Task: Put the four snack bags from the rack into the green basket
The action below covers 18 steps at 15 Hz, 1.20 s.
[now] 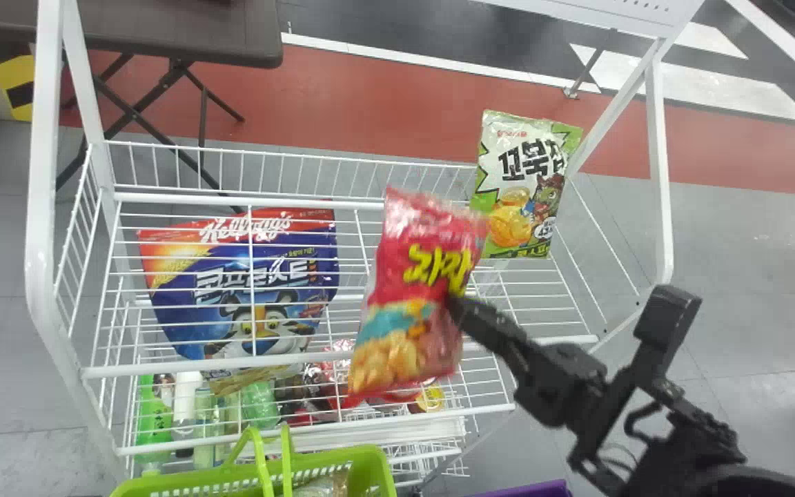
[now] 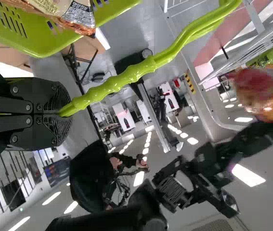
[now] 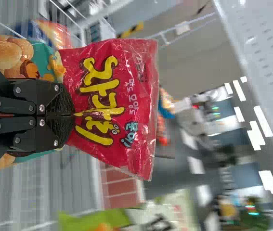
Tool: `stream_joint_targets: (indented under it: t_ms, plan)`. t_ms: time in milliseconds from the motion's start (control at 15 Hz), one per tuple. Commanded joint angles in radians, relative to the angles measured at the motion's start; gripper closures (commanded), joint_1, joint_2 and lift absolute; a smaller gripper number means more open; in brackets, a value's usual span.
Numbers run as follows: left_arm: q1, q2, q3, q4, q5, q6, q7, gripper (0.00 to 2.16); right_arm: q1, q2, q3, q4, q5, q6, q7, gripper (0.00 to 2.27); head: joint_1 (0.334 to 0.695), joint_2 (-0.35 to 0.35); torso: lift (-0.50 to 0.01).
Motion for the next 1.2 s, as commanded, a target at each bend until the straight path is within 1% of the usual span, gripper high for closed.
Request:
stream_joint_targets:
  t_ms: [0,200,400,600,733,800,933,1133]
  plan:
    - [0.004,-0.004,0.006,0.0,0.002,-0.007,0.002,1.9,0.03,0.018,-0.08,-0.037,-0.064,0.267,0.037,2.24,0.695,-0.35,-0.006]
    - [0.004,-0.007,0.006,0.0,0.002,-0.013,0.002,1.9,0.06,0.018,-0.103,-0.063,-0.028,0.509,0.08,2.24,0.695,-0.35,-0.006]
    - [0.006,-0.009,0.005,0.0,0.007,-0.037,-0.008,1.9,0.072,0.018,-0.044,-0.004,0.049,0.638,0.08,2.24,0.695,-0.35,-0.006]
    - [0.006,-0.007,0.006,0.0,0.01,-0.037,-0.011,1.9,0.075,0.011,0.063,0.062,0.193,0.644,0.064,2.24,0.695,-0.35,-0.006]
    - [0.009,-0.007,0.006,-0.001,0.01,-0.04,-0.012,1.9,0.066,-0.005,0.105,0.103,0.236,0.61,0.026,2.24,0.695,-0.35,-0.006]
    - [0.009,-0.007,0.006,-0.001,0.01,-0.04,-0.012,1.9,0.053,-0.012,0.112,0.129,0.236,0.592,0.018,2.24,0.695,-0.35,-0.006]
    - [0.01,-0.006,0.003,-0.001,0.01,-0.037,-0.012,1.9,0.041,-0.01,0.14,0.154,0.235,0.564,-0.002,2.24,0.695,-0.35,-0.006]
    - [0.009,-0.007,-0.003,-0.001,0.008,-0.037,-0.008,1.9,0.052,-0.001,0.198,0.149,0.21,0.531,-0.005,2.24,0.695,-0.35,-0.006]
